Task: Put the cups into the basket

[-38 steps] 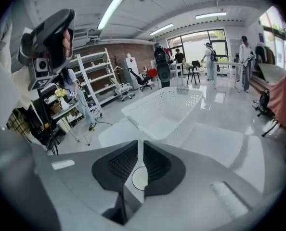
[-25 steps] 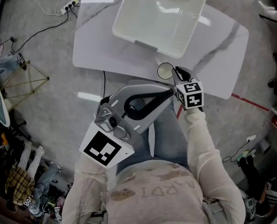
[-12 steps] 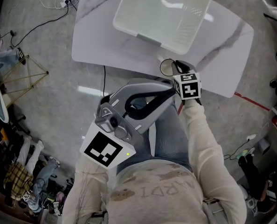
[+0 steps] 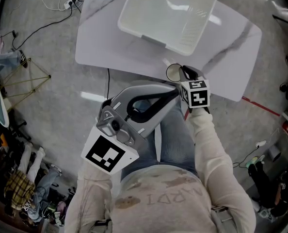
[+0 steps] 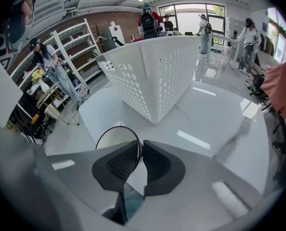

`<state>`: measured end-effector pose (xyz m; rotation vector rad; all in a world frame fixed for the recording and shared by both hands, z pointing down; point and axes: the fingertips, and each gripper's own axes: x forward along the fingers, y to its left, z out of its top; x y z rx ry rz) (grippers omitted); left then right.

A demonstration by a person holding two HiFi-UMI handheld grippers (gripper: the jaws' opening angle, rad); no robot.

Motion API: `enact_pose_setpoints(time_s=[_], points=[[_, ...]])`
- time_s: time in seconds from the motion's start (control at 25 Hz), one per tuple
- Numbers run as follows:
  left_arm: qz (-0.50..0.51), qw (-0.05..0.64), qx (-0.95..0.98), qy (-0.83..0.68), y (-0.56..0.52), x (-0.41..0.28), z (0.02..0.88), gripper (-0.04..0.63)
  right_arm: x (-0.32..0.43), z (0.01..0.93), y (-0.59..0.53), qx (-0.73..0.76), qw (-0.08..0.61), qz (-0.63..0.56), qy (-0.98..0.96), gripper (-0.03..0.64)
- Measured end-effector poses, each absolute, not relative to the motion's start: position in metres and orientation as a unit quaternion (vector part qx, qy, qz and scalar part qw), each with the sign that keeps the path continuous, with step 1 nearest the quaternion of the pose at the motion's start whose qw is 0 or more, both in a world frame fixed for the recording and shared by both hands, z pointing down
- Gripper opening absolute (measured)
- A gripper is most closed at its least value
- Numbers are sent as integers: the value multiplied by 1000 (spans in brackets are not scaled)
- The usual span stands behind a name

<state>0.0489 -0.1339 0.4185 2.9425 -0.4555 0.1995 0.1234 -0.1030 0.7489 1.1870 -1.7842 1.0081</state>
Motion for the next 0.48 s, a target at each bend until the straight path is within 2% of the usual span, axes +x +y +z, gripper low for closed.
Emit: enact_pose_setpoints(time_s=[0.48], points=[[53, 46, 985, -159, -135, 67, 349, 0, 138, 605, -114, 475, 304, 350, -748, 57]])
